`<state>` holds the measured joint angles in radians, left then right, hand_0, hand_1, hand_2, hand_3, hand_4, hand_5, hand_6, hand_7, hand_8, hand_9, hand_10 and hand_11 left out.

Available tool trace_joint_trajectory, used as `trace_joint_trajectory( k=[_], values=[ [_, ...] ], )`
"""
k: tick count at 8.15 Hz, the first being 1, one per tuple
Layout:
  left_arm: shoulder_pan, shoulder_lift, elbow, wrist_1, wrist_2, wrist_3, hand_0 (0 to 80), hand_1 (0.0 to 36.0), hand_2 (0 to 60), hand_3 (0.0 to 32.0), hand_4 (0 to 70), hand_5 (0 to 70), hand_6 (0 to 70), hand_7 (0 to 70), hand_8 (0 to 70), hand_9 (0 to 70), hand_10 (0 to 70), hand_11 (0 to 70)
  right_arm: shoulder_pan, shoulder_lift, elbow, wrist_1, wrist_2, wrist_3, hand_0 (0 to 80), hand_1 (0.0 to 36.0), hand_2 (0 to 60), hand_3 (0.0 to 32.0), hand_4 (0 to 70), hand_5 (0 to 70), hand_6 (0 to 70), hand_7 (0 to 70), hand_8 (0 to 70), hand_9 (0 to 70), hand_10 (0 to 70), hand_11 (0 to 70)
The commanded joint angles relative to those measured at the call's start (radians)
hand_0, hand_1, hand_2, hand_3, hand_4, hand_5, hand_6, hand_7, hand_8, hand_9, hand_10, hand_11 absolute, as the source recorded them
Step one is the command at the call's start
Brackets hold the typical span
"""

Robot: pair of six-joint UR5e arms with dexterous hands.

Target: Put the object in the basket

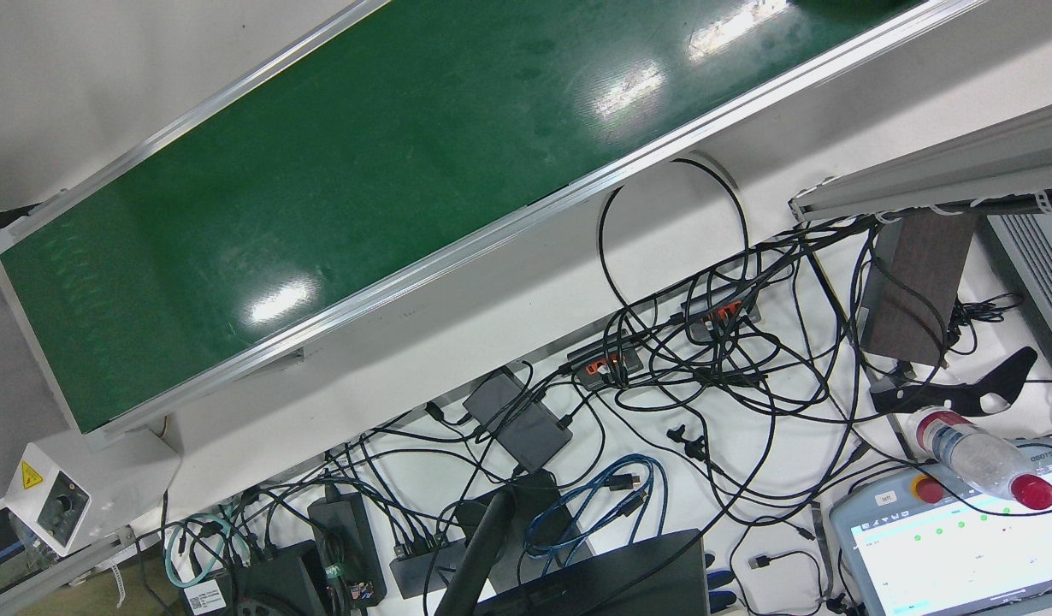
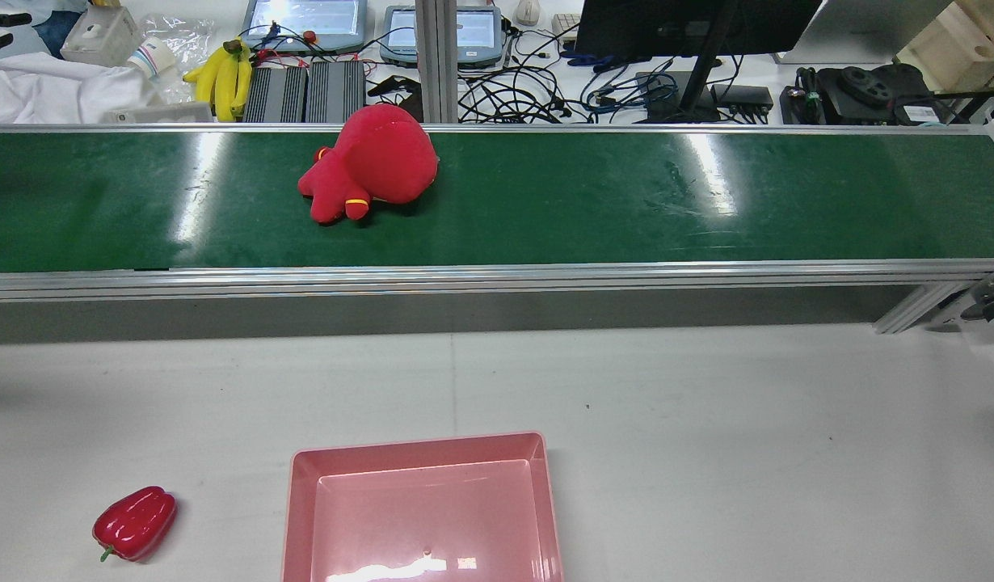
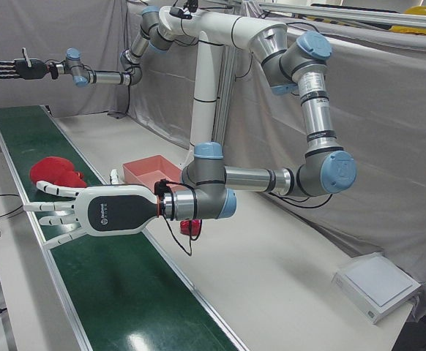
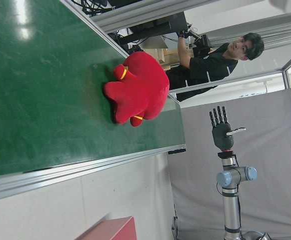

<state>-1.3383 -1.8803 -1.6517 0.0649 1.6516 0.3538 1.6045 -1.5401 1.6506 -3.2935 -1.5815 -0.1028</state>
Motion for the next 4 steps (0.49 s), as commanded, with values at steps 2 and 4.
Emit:
trace_joint_trajectory(
  k=[2, 4],
  values=[
    [0.001, -0.007, -0.008, 0.004, -0.001, 0.031, 57.4, 15.7, 0.0, 23.4, 0.9, 28.0, 3.7, 8.5, 14.7, 13.8, 2.2, 5.3, 0.0, 0.0, 0.0, 0.0, 0.0, 0.0, 0.0, 0.0, 0.0, 0.0, 0.0, 0.0, 0.0, 0.0, 0.0, 0.0, 0.0, 0.0],
    [0.002, -0.005, -0.057, 0.053, -0.003, 0.089, 57.5, 15.8, 0.0, 22.6, 1.6, 28.7, 3.8, 8.4, 14.4, 13.8, 2.5, 5.7, 0.0, 0.0, 0.0, 0.0, 0.0, 0.0, 0.0, 0.0, 0.0, 0.0, 0.0, 0.0, 0.0, 0.0, 0.0, 0.0, 0.0, 0.0]
  ],
)
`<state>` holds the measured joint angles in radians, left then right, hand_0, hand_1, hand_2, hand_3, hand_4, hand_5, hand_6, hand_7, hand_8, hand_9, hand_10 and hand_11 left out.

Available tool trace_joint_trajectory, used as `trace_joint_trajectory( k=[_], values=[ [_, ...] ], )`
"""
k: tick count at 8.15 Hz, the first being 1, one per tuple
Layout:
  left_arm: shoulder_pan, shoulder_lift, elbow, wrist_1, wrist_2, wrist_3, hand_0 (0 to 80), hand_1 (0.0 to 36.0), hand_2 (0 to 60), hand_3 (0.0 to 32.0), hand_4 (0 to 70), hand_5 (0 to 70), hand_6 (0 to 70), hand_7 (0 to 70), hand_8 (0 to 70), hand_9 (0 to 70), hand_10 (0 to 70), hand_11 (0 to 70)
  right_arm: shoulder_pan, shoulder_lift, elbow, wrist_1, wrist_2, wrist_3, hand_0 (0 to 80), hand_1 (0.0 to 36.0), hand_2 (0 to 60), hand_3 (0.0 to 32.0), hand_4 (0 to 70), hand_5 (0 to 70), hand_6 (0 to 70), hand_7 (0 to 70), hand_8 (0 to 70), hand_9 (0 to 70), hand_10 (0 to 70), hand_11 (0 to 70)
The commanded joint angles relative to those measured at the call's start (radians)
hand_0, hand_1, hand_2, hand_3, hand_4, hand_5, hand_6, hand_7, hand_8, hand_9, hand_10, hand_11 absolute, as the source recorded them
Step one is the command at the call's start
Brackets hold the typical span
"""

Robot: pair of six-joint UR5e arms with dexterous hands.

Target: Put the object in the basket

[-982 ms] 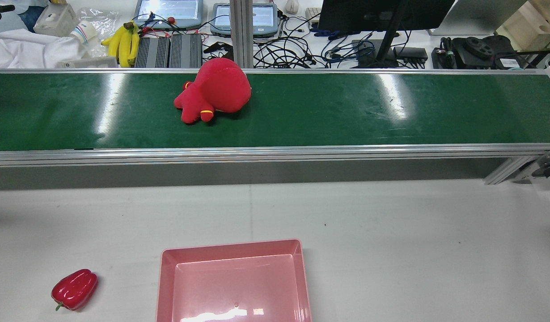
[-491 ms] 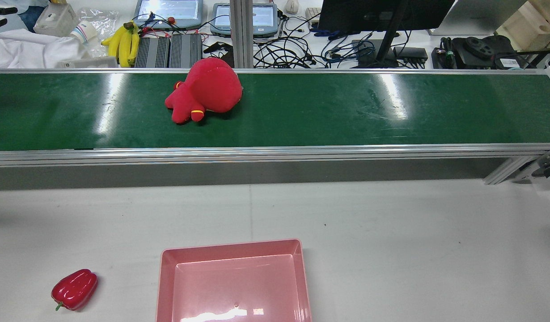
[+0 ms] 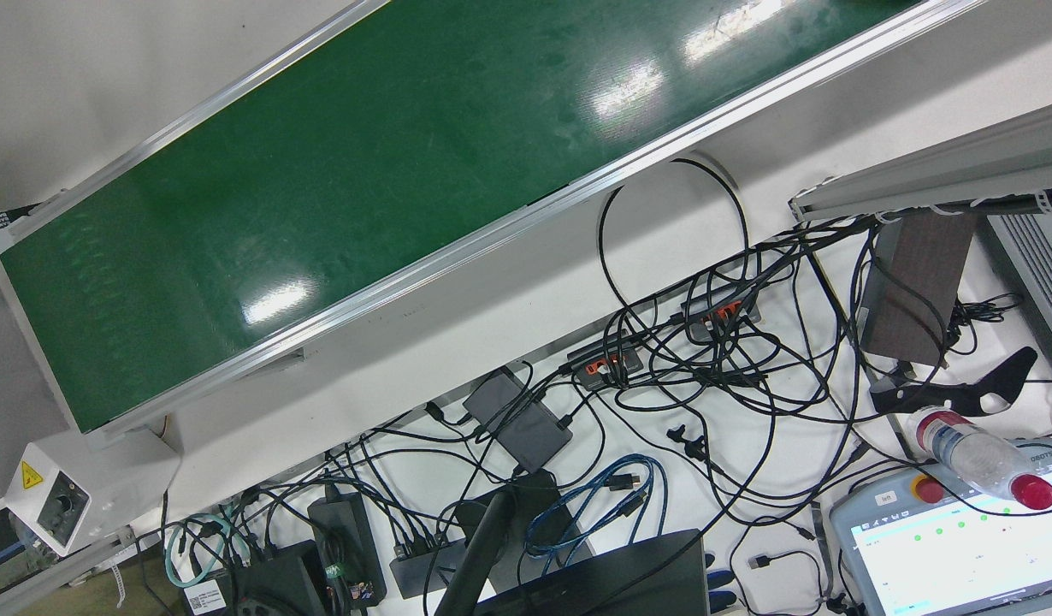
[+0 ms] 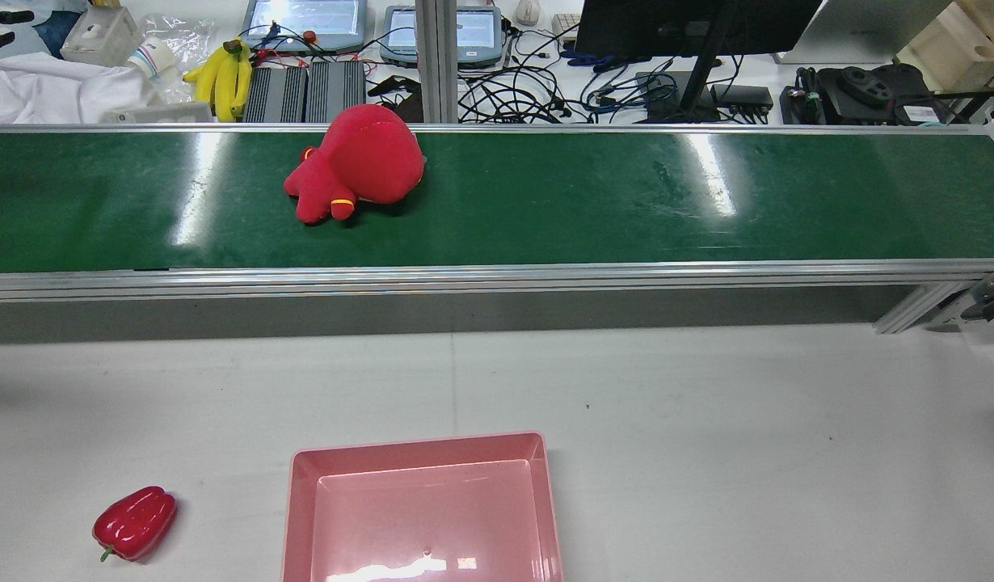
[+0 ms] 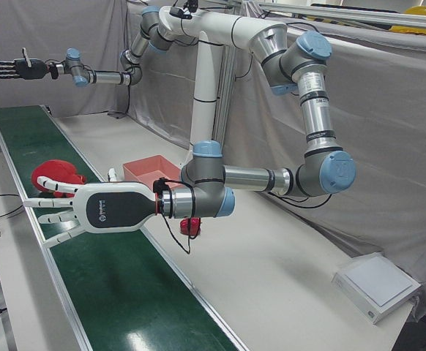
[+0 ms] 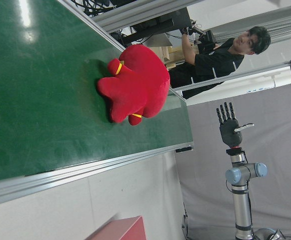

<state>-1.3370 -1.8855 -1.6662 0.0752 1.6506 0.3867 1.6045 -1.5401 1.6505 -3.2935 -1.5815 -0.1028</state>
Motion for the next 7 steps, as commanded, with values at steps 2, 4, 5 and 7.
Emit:
trace_joint_trajectory(
  k=[2, 4, 5, 7],
  values=[
    [0.004, -0.003, -0.063, 0.07, -0.006, 0.098, 57.8, 16.0, 0.0, 23.6, 1.0, 29.6, 3.6, 8.7, 14.5, 14.1, 2.4, 5.6, 0.0, 0.0, 0.0, 0.0, 0.0, 0.0, 0.0, 0.0, 0.0, 0.0, 0.0, 0.0, 0.0, 0.0, 0.0, 0.0, 0.0, 0.0],
    [0.004, -0.003, -0.063, 0.077, -0.011, 0.133, 57.4, 15.4, 0.0, 24.2, 0.3, 29.5, 3.5, 8.5, 14.6, 14.0, 2.4, 5.6, 0.0, 0.0, 0.0, 0.0, 0.0, 0.0, 0.0, 0.0, 0.0, 0.0, 0.0, 0.0, 0.0, 0.0, 0.0, 0.0, 0.0, 0.0],
    [0.005, -0.003, -0.064, 0.077, -0.024, 0.133, 56.7, 14.8, 0.0, 23.8, 0.9, 29.8, 3.5, 8.6, 14.6, 14.2, 2.6, 5.8, 0.0, 0.0, 0.0, 0.0, 0.0, 0.0, 0.0, 0.0, 0.0, 0.0, 0.0, 0.0, 0.0, 0.0, 0.0, 0.0, 0.0, 0.0],
    [0.045, -0.003, -0.063, 0.084, -0.031, 0.135, 56.8, 15.1, 0.0, 24.2, 0.8, 29.4, 3.5, 8.6, 14.5, 14.0, 2.3, 5.4, 0.0, 0.0, 0.0, 0.0, 0.0, 0.0, 0.0, 0.0, 0.0, 0.0, 0.0, 0.0, 0.0, 0.0, 0.0, 0.0, 0.0, 0.0]
  ],
)
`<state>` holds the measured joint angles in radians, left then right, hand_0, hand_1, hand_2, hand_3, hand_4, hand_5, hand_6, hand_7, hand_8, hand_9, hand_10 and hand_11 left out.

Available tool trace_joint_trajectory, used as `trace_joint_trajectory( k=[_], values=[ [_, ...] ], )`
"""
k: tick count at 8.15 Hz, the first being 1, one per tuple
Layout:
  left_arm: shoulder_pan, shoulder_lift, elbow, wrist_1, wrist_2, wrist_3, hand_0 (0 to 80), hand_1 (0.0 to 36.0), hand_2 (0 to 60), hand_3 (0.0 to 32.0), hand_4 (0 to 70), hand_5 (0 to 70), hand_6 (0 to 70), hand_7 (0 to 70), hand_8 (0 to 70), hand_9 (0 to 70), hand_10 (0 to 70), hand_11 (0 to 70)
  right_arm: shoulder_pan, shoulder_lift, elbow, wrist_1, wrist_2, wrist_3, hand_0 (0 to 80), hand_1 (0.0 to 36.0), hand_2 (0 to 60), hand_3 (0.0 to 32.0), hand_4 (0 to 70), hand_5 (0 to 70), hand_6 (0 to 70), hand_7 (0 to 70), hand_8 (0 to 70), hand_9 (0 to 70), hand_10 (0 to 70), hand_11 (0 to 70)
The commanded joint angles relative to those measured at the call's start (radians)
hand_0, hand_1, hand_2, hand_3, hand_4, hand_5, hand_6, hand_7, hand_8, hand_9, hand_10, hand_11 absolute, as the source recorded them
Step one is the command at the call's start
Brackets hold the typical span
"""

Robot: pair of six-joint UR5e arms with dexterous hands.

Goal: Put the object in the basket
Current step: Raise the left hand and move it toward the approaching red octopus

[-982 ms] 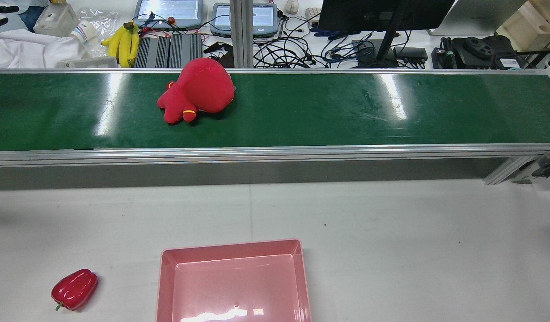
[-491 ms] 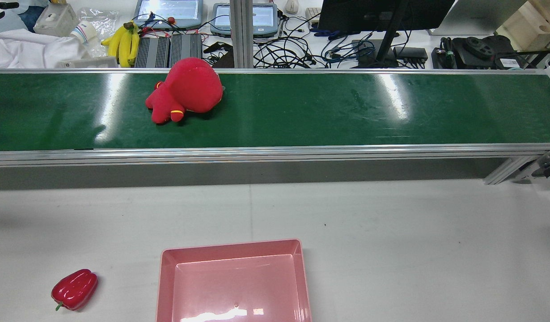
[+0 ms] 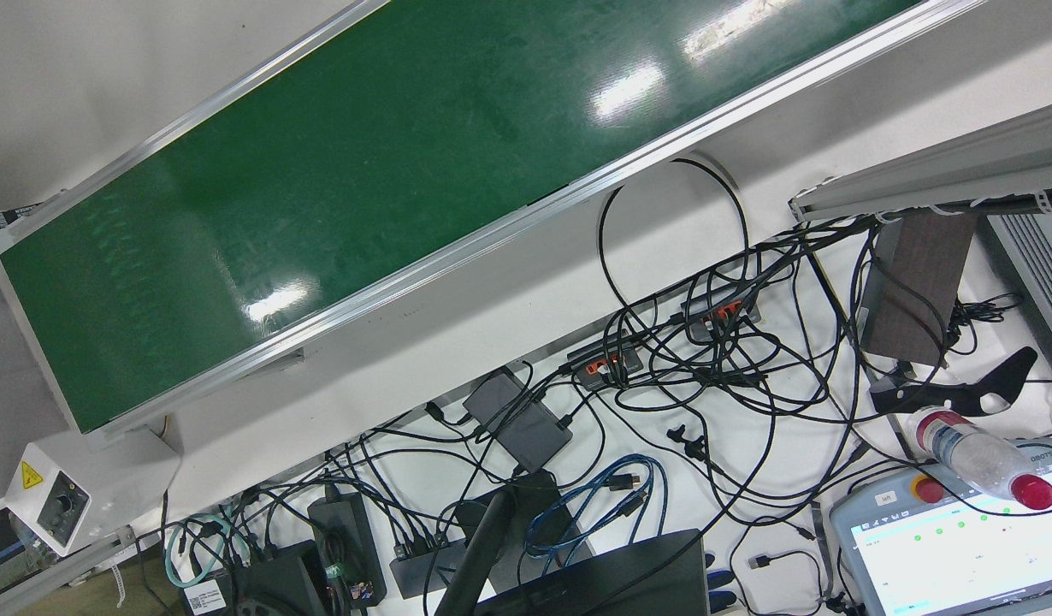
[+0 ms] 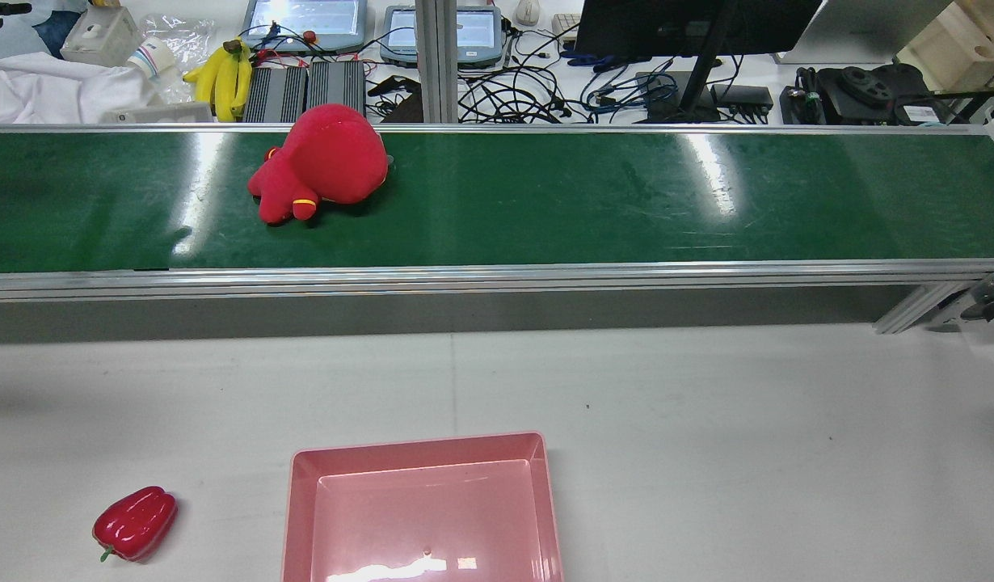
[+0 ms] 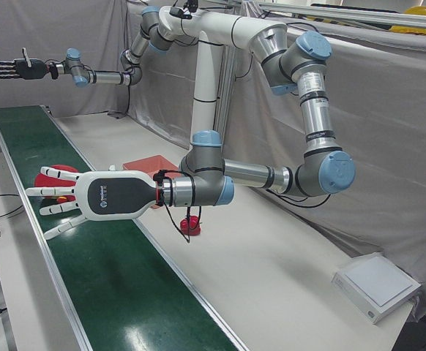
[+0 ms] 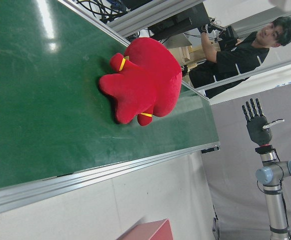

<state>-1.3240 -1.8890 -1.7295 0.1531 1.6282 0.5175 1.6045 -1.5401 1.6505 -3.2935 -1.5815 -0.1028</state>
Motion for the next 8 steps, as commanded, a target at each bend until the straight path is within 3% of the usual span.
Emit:
trace_joint_trajectory(
  k=[1, 4, 8],
  values=[
    [0.061, -0.001, 0.002, 0.009, -0.02, 0.021, 57.1, 15.2, 0.0, 24.4, 0.4, 29.2, 3.4, 8.5, 14.6, 13.7, 2.0, 5.1, 0.0, 0.0, 0.0, 0.0, 0.0, 0.0, 0.0, 0.0, 0.0, 0.0, 0.0, 0.0, 0.0, 0.0, 0.0, 0.0, 0.0, 0.0],
    [0.114, -0.002, 0.001, 0.017, -0.073, 0.047, 56.7, 15.3, 0.0, 26.2, 0.0, 28.7, 3.1, 8.3, 14.4, 13.2, 1.2, 3.8, 0.0, 0.0, 0.0, 0.0, 0.0, 0.0, 0.0, 0.0, 0.0, 0.0, 0.0, 0.0, 0.0, 0.0, 0.0, 0.0, 0.0, 0.0],
    [0.178, -0.001, 0.008, 0.031, -0.143, 0.073, 55.0, 14.0, 0.0, 23.8, 0.5, 29.0, 3.7, 8.4, 14.2, 13.6, 2.0, 4.8, 0.0, 0.0, 0.0, 0.0, 0.0, 0.0, 0.0, 0.0, 0.0, 0.0, 0.0, 0.0, 0.0, 0.0, 0.0, 0.0, 0.0, 0.0]
  ],
)
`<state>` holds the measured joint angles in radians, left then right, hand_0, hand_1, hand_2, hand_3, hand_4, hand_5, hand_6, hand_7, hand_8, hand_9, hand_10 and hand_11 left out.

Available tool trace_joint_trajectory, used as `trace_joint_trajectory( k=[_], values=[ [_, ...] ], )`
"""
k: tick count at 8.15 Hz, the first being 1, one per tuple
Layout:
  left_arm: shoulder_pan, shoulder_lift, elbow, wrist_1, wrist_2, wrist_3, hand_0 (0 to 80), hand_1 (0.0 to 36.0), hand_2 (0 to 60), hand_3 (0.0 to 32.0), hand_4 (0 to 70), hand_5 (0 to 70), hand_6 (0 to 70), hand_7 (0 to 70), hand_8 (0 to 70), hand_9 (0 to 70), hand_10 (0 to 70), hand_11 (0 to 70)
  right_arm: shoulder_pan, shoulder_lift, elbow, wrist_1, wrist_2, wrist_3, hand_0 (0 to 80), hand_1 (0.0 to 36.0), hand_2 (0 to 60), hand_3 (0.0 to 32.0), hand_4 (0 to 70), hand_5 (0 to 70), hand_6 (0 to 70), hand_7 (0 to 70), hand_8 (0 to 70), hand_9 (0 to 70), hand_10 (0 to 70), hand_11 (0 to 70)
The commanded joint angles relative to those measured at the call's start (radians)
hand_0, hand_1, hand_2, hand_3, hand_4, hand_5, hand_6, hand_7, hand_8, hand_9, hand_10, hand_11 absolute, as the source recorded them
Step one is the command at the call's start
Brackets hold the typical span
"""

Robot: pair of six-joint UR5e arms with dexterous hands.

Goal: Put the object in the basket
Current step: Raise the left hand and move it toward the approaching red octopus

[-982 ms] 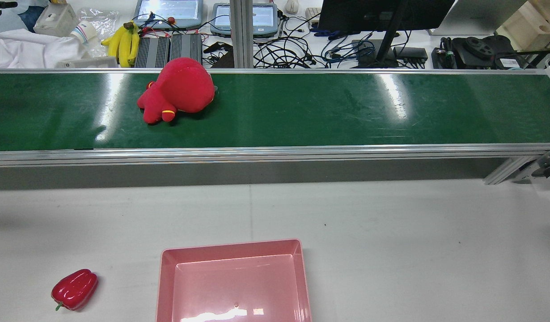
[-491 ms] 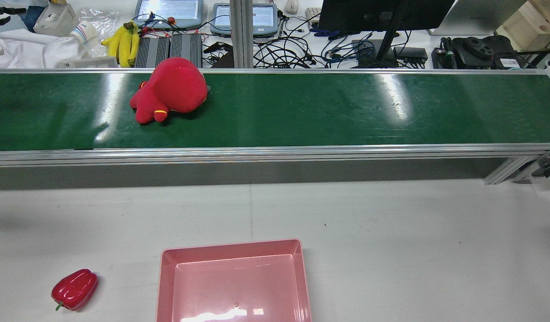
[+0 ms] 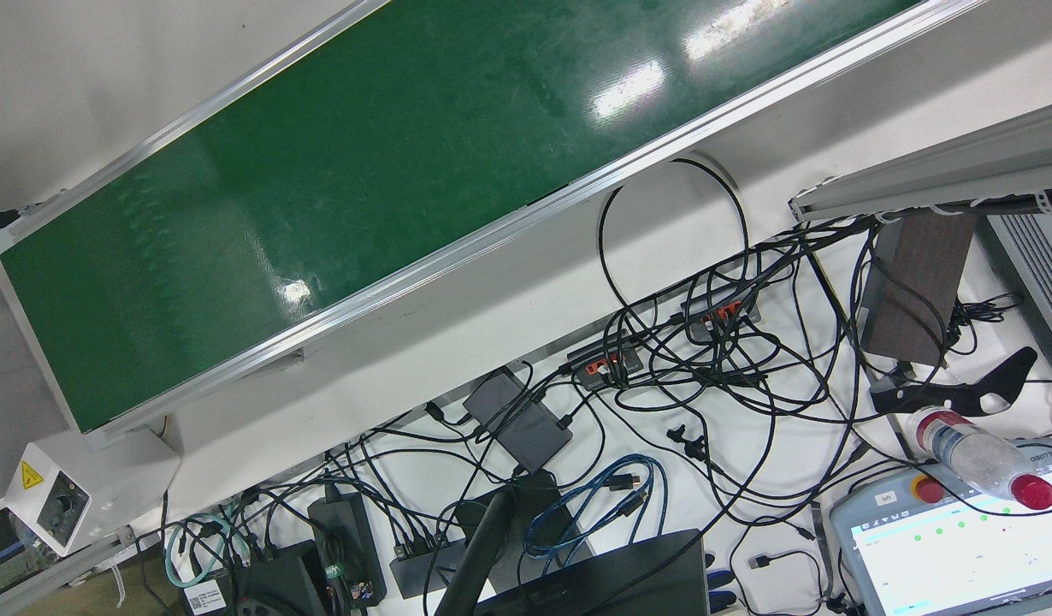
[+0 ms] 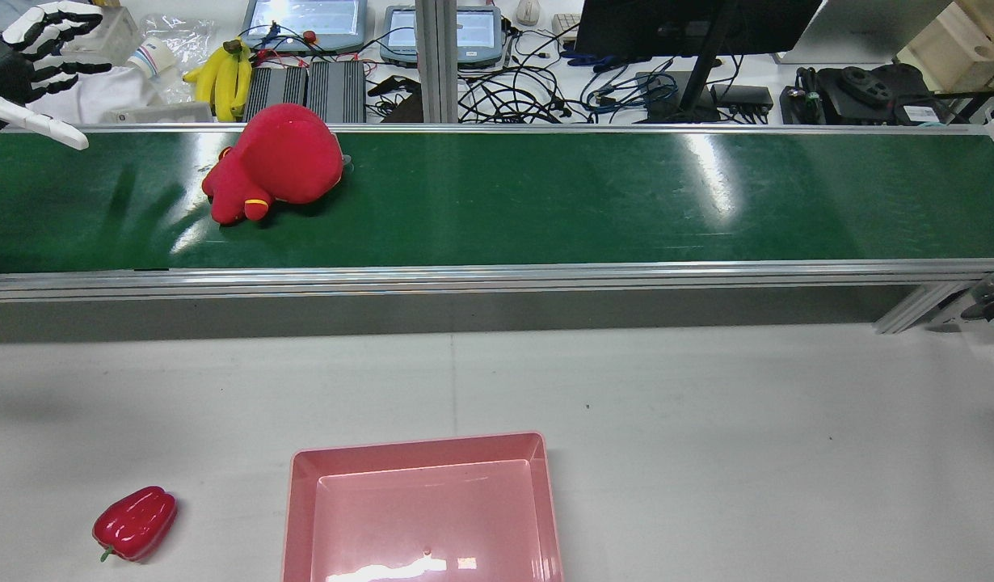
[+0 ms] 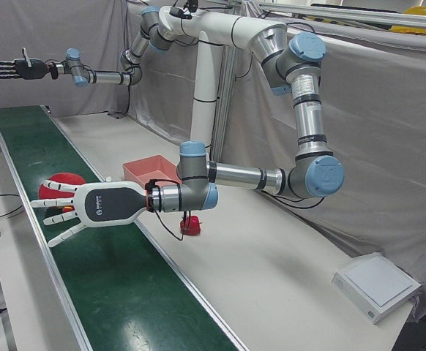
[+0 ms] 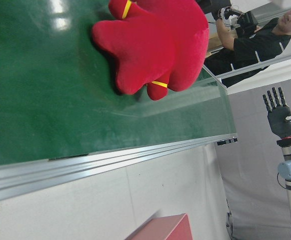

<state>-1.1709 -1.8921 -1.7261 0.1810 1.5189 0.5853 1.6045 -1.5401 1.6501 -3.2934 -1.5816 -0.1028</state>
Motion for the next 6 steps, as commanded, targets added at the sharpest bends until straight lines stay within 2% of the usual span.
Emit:
trace_joint_trajectory(
  k=[1, 3, 4, 5, 6],
  values=[
    [0.025, 0.005, 0.007, 0.0, -0.042, 0.005, 53.6, 13.2, 0.0, 23.8, 0.0, 28.5, 3.7, 8.4, 14.4, 13.7, 2.2, 5.0, 0.0, 0.0, 0.0, 0.0, 0.0, 0.0, 0.0, 0.0, 0.0, 0.0, 0.0, 0.0, 0.0, 0.0, 0.0, 0.0, 0.0, 0.0],
    [0.025, 0.004, 0.007, -0.001, -0.042, 0.01, 54.3, 13.7, 0.0, 24.0, 0.4, 28.5, 3.7, 8.3, 14.1, 13.6, 1.9, 4.7, 0.0, 0.0, -0.001, 0.0, 0.0, 0.0, 0.0, 0.0, 0.0, 0.0, 0.0, 0.0, 0.0, 0.0, 0.0, 0.0, 0.0, 0.0],
    [0.025, 0.002, 0.01, -0.003, -0.048, 0.039, 54.1, 13.7, 0.0, 23.8, 0.3, 28.7, 3.7, 8.3, 14.4, 13.7, 1.9, 4.6, 0.0, 0.0, -0.001, 0.0, 0.0, 0.0, 0.0, 0.0, 0.0, 0.0, 0.0, 0.0, 0.0, 0.0, 0.0, 0.0, 0.0, 0.0],
    [0.028, 0.005, 0.007, -0.003, -0.069, 0.047, 53.5, 13.7, 0.0, 23.4, 0.0, 28.9, 3.7, 8.3, 14.4, 14.0, 2.0, 4.7, 0.0, 0.0, -0.001, 0.0, 0.0, 0.0, 0.0, 0.0, 0.0, 0.0, 0.0, 0.0, 0.0, 0.0, 0.0, 0.0, 0.0, 0.0],
    [0.039, 0.007, 0.007, -0.003, -0.077, 0.053, 54.3, 14.2, 0.0, 24.2, 0.0, 28.7, 3.5, 8.2, 14.2, 13.6, 1.9, 4.7, 0.0, 0.0, 0.0, 0.0, 0.0, 0.0, 0.0, 0.0, 0.0, 0.0, 0.0, 0.0, 0.0, 0.0, 0.0, 0.0, 0.0, 0.0]
  ],
)
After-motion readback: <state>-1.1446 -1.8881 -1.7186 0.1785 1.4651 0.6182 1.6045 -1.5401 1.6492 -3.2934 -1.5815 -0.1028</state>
